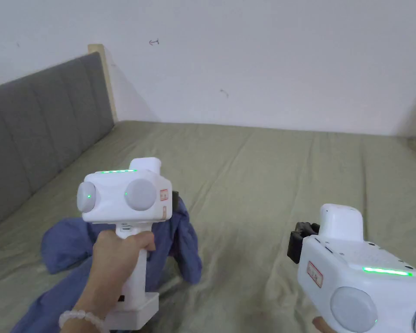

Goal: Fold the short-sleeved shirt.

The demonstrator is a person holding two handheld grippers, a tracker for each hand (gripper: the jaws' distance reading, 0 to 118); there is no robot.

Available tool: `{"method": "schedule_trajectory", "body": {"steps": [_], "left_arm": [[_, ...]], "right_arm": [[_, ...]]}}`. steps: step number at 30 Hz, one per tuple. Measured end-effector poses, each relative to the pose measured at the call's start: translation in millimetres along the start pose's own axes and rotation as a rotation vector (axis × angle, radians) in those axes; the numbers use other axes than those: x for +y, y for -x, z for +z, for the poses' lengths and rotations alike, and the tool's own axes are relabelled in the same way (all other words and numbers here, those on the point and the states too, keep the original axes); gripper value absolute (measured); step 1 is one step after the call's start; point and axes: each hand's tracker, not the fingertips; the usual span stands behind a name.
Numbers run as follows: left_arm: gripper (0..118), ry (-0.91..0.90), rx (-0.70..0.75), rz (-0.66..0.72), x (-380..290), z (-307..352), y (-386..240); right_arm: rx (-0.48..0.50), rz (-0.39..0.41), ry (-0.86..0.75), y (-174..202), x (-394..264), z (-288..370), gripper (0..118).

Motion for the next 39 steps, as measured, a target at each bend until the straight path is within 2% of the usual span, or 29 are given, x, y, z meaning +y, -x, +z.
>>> {"method": "schedule_trajectory", "body": {"steps": [2, 6, 11, 14, 19, 22, 28, 29, 30, 32, 33, 34, 35, 36, 39], "left_arm": [[5, -0.046, -0.076, -0.086, 15.3, 6.8, -48.2], [5, -0.051, -0.283, -0.155, 21.9, 12.3, -140.0], [5, 0.027, -0.507, -0.273, -17.2, 1.6, -246.1], [5, 0.084, -0.602, -0.346, -51.4, -7.3, -292.4], [5, 0.272, -0.631, -0.379, -119.4, -46.5, -327.7], [5, 0.373, -0.591, -0.409, -157.3, -68.1, -330.9], [6, 0.453, -0.56, -0.422, -187.7, -90.6, -321.7], [10, 0.458, -0.558, -0.422, -187.9, -92.2, -320.2], [21, 0.458, -0.558, -0.422, -187.9, -93.0, -318.2], [77, 0.444, -0.541, -0.412, -183.6, -92.1, -313.2], [77, 0.44, -0.536, -0.409, -181.7, -92.0, -311.3], [87, 0.438, -0.532, -0.406, -179.0, -91.1, -308.7], [101, 0.43, -0.533, -0.404, -175.9, -88.6, -304.9], [109, 0.412, -0.54, -0.397, -172.0, -84.8, -300.1], [106, 0.367, -0.531, -0.395, -153.3, -70.4, -281.5]], "right_arm": [[-0.048, -0.026, -0.031, -24.0, 7.8, 13.5, 1], [-0.173, -0.068, -0.086, -73.4, 19.4, 43.0, 1], [-0.32, -0.15, -0.143, -135.1, 24.9, 84.0, 1], [-0.405, -0.151, -0.151, -160.9, 21.4, 98.9, 1], [-0.427, -0.19, -0.1, -184.7, 4.0, 98.2, 1], [-0.424, -0.182, -0.05, -187.4, -8.1, 89.3, 1], [-0.398, -0.197, 0.007, -185.6, -19.4, 72.9, 1], [-0.394, -0.195, 0.012, -184.2, -19.8, 72.3, 1], [-0.39, -0.192, 0.017, -183.2, -20.0, 71.0, 1], [-0.384, -0.187, 0.025, -180.5, -20.1, 69.0, 1], [-0.379, -0.186, 0.028, -179.5, -20.1, 69.3, 1], [-0.374, -0.188, 0.03, -178.4, -20.2, 68.6, 1], [-0.372, -0.188, 0.032, -177.1, -20.1, 67.9, 1], [-0.368, -0.186, 0.034, -175.8, -20.0, 67.4, 1], [-0.358, -0.174, 0.04, -170.1, -19.1, 66.4, 1]]}}
